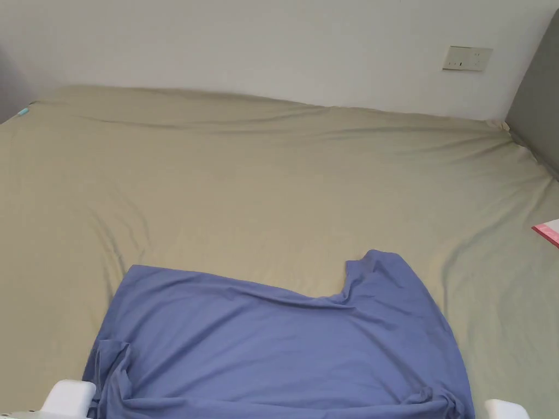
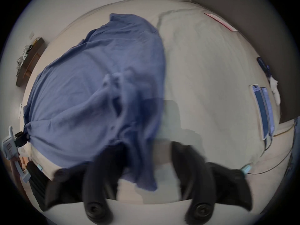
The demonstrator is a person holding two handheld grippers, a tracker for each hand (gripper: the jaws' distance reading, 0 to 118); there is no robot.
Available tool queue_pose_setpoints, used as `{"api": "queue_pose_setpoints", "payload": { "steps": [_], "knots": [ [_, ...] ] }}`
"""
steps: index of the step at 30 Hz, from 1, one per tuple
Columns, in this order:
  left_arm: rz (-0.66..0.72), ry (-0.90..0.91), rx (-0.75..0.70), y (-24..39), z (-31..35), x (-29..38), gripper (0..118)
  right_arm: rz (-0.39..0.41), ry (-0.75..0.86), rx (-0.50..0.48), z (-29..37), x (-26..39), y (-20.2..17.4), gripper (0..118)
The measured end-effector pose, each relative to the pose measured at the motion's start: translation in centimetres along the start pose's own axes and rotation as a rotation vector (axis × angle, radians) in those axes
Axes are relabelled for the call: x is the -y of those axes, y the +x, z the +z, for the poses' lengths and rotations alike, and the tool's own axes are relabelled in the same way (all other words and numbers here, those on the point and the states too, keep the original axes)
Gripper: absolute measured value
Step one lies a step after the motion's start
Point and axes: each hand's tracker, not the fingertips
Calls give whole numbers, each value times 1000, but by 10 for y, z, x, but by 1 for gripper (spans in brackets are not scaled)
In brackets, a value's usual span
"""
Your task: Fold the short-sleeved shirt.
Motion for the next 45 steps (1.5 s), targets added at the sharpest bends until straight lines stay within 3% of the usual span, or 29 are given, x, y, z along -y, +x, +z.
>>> {"api": "queue_pose_setpoints", "payload": {
  "steps": [1, 2, 3, 5, 8, 14, 15, 17, 18, 20, 21, 22, 24, 26, 29, 39, 45],
  "knots": [
    [2, 10, -40, -4, 4, -1, 88, -4, 8, 21, 4, -3, 3, 95],
    [-3, 28, -35, -8, 8, -3, 104, -13, 33, 61, 10, -7, 7, 97],
    [14, 75, -19, -12, 14, -6, 112, -20, 64, 68, 23, -11, 10, 97],
    [67, 176, 18, -20, 35, -17, 112, -22, 149, 68, 48, -22, 14, 97],
    [134, 366, 12, -26, 71, -39, 112, 65, 375, -4, 96, -36, 9, 97],
    [192, 717, 87, -10, 160, -93, 112, 181, 760, -29, 205, -51, -46, 97],
    [175, 781, 86, -3, 175, -101, 109, 214, 816, -31, 221, -51, -60, 97],
    [129, 884, 59, 14, 202, -113, 94, 275, 924, -32, 245, -46, -88, 96],
    [105, 908, 44, 22, 212, -117, 83, 303, 958, -26, 254, -45, -101, 96],
    [66, 978, -4, 40, 228, -124, 48, 349, 1012, -8, 267, -40, -125, 89],
    [38, 998, -26, 49, 234, -126, 34, 368, 1047, 3, 273, -36, -136, 79],
    [21, 1026, -46, 51, 231, -129, 17, 388, 1082, 10, 276, -33, -145, 55],
    [30, 1084, -76, 64, 237, -128, 0, 422, 1151, 30, 277, -25, -161, 8],
    [-1, 1090, -63, 73, 241, -130, 0, 462, 1234, 38, 277, -12, -172, 3],
    [-30, 1093, -60, 85, 246, -134, 0, 532, 1176, 93, 270, -13, -188, 2],
    [-67, 1016, -41, 98, 213, -156, 0, 423, 1088, 47, 236, -44, -180, 2],
    [-109, 760, -51, 90, 127, -167, 0, 390, 964, 43, 193, -58, -162, 2]
  ]
}}
